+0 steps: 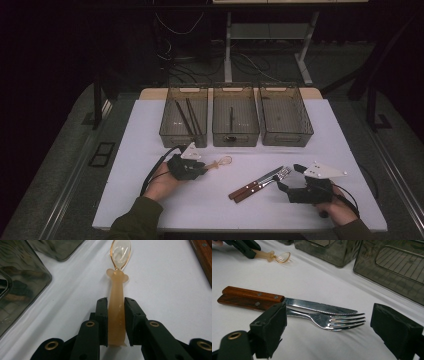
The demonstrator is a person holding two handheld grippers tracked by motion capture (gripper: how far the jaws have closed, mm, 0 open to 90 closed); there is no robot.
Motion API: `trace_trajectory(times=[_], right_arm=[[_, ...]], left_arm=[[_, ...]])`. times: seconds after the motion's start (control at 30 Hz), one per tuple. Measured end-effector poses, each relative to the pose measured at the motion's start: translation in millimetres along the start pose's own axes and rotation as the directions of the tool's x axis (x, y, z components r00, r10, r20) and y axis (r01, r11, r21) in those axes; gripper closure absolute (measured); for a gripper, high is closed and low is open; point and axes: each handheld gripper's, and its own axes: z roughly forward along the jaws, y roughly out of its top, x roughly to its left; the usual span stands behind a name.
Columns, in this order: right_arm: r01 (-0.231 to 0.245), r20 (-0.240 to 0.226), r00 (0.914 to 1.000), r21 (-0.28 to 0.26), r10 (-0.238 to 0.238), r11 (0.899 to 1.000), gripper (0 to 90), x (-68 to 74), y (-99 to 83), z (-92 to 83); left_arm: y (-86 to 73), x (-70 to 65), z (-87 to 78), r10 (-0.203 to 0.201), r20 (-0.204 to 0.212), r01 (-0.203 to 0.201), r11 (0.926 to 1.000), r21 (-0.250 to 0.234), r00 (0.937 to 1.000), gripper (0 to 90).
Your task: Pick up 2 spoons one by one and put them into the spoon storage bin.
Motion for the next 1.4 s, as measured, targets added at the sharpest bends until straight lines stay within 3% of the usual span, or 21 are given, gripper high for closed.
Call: trace_trajectory(times=[0.47,0.87,1.4], right_arm=[[0.003,-0.003,1.0,-0.007,-0.003,1.0,13.9,-0.4,0.4,-1.0],[0.0,-0.004,1.0,-0.008,0.0,1.0,13.9,-0.7,0.4,-1.5],[-0.001,-0.005,1.0,-0.009,0.001,1.0,13.9,-0.7,0.5,-1.6]], left_arm=[[-1.5,2.6,-0.3,-0.098,0.018,0.098,0.9946,-0.034,0.9951,74.4],[4.5,-2.2,-13.9,-0.118,0.04,0.121,0.9905,-0.066,0.9922,74.1],[15.4,-6.6,-31.8,-0.139,0.021,0.141,0.984,-0.11,0.9901,74.0]])
